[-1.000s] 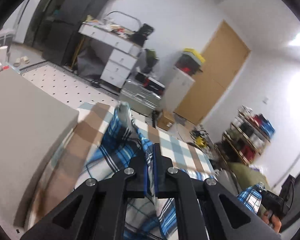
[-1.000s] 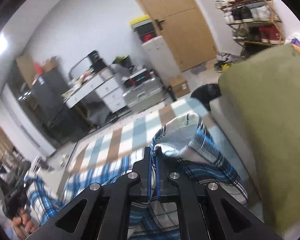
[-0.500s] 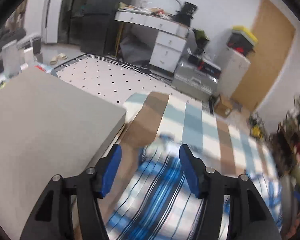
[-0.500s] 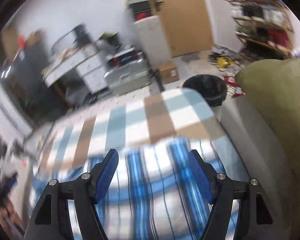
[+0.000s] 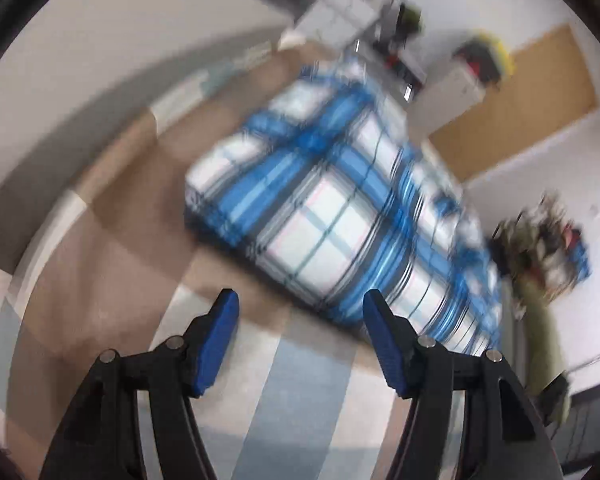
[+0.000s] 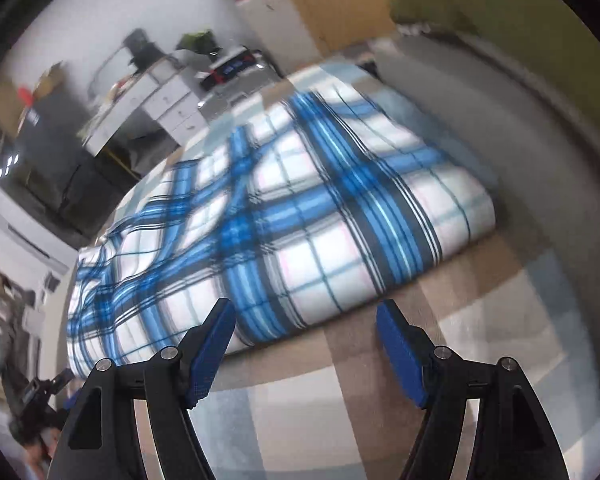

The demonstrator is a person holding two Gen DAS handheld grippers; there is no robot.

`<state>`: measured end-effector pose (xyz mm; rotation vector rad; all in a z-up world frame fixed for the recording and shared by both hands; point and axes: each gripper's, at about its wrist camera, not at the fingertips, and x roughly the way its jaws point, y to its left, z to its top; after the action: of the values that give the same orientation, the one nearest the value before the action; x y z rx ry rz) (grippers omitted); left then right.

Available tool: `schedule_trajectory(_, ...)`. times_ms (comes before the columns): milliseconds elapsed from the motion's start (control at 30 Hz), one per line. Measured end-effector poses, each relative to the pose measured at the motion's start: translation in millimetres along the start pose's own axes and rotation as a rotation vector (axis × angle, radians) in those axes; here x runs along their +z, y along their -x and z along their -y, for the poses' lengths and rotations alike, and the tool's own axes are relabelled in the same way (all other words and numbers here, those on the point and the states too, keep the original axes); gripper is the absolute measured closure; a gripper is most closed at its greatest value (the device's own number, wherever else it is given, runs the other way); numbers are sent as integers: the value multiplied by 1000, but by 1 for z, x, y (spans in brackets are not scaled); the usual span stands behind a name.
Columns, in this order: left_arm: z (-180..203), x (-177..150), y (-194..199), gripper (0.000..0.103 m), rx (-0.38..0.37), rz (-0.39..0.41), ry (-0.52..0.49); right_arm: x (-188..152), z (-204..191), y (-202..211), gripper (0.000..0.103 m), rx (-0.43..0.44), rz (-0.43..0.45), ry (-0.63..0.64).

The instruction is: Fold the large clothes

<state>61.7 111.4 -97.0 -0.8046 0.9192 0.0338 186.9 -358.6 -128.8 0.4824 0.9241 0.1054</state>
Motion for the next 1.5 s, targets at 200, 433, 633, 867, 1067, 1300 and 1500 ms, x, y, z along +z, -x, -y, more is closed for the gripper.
schedule_trajectory(200, 6, 14, -10, 44, 0, 42, 34, 22, 16, -13, 28, 58, 17, -113)
schedule_trajectory(433, 13, 14, -25, 98, 94, 128, 34, 32, 2, -29, 95, -11, 86, -129)
schedule_trajectory(633, 1, -1, -5, 102, 87, 175, 13, 22, 6, -21, 101, 1, 107, -109)
schedule_trajectory(867, -10, -30, 26, 102, 106, 167, -27, -10, 19, 7, 102, 3, 62, -36)
schedule_trajectory(1067, -19, -52, 51, 102, 148, 160, -44, -47, 29, 37, 102, 18, 10, 7)
schedule_trajectory(1300, -16, -37, 67, 55, 213, 158, -54, -49, 35, 73, 53, -14, 53, 78)
schedule_trajectory(1500, 4, -17, 79, 35, 203, 226, -182, -34, 20, 108, 36, 17, 189, 165)
